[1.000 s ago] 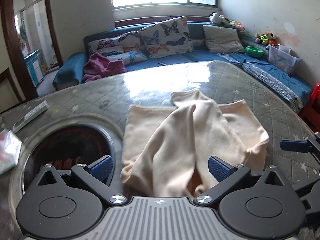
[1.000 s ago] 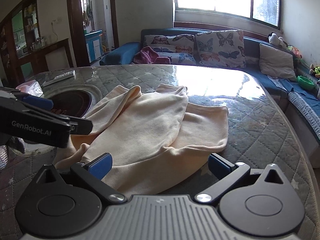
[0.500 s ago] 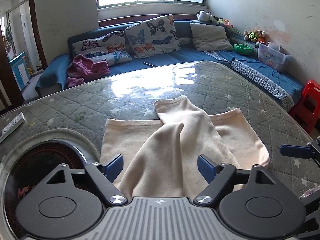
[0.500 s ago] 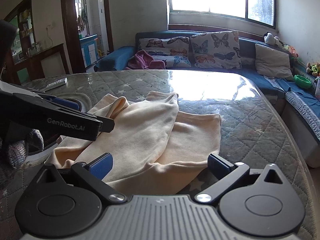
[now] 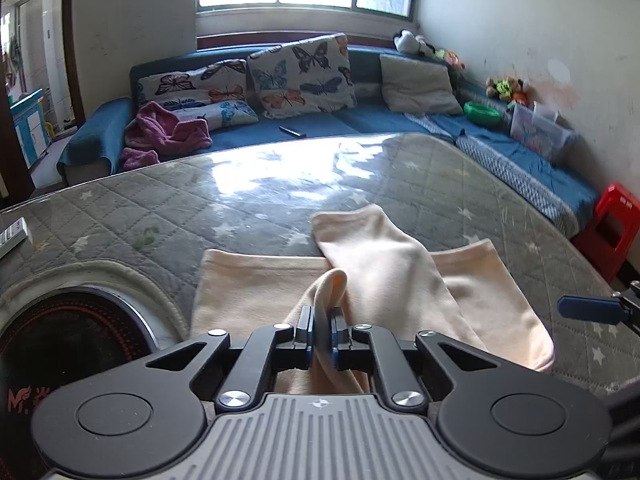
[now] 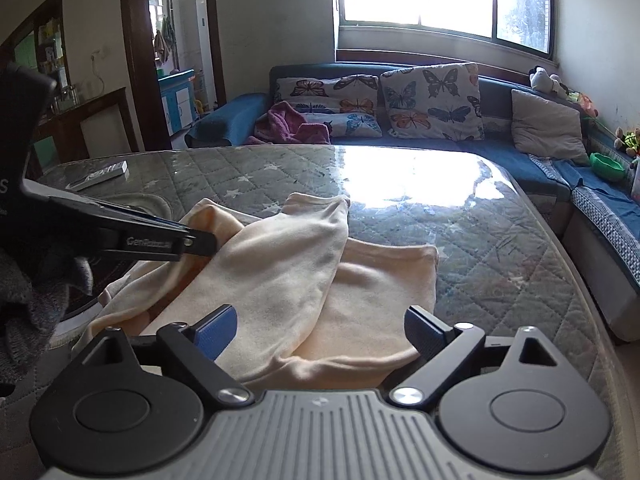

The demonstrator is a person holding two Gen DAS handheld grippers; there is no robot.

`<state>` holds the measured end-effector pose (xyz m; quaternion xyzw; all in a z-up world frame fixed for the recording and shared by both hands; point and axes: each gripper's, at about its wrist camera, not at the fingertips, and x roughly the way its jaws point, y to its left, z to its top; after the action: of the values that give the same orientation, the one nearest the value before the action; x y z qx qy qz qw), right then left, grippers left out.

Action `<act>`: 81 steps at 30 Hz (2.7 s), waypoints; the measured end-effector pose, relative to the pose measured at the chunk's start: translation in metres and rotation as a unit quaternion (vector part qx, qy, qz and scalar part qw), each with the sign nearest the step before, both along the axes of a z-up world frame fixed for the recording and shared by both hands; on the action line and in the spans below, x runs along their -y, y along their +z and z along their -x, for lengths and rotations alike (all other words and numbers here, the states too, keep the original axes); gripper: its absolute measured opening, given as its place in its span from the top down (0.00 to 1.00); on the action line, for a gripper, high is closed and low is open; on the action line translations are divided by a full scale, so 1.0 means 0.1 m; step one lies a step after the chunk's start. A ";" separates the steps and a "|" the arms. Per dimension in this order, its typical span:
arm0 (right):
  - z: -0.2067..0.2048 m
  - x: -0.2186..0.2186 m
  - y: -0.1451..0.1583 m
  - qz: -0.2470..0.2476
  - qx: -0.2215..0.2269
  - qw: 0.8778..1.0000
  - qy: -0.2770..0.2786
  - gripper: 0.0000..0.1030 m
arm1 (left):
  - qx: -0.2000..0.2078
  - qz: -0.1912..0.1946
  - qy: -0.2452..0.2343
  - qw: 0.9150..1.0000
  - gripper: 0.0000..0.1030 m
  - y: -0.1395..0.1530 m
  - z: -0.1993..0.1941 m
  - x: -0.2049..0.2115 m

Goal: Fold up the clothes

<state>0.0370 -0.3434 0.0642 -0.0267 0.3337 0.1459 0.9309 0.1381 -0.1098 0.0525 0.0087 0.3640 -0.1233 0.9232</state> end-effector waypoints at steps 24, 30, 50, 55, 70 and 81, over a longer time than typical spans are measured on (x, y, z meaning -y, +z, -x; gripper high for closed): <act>-1.33 -0.87 -0.13 -0.018 -0.081 0.991 0.102 0.62 | -0.019 0.060 0.034 0.997 0.94 -0.11 0.10 -0.44; -1.34 -0.97 -0.26 0.035 -0.082 0.990 0.111 0.85 | -0.021 0.057 0.033 0.998 0.89 -0.13 0.06 -0.44; -1.31 -0.83 -0.18 0.006 -0.061 0.993 0.098 0.98 | -0.001 0.077 0.002 0.997 0.93 -0.08 -0.03 -0.46; -1.04 -0.45 0.15 -0.008 -0.011 0.998 0.061 0.98 | 0.027 0.091 0.025 0.995 0.94 0.16 0.20 -0.61; 0.48 0.97 0.62 -0.009 0.084 0.994 -0.072 0.98 | 0.076 0.140 0.177 0.971 0.94 0.55 1.59 -1.83; 0.97 1.74 -0.11 -0.021 -0.017 0.979 -0.200 0.97 | -0.003 0.122 0.235 0.964 0.89 0.11 1.94 -2.19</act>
<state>-0.0598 -0.5170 0.0534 0.0631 0.3451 -0.0359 0.9358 -0.0556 0.1092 0.0630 -0.1904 0.3408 0.0540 0.9191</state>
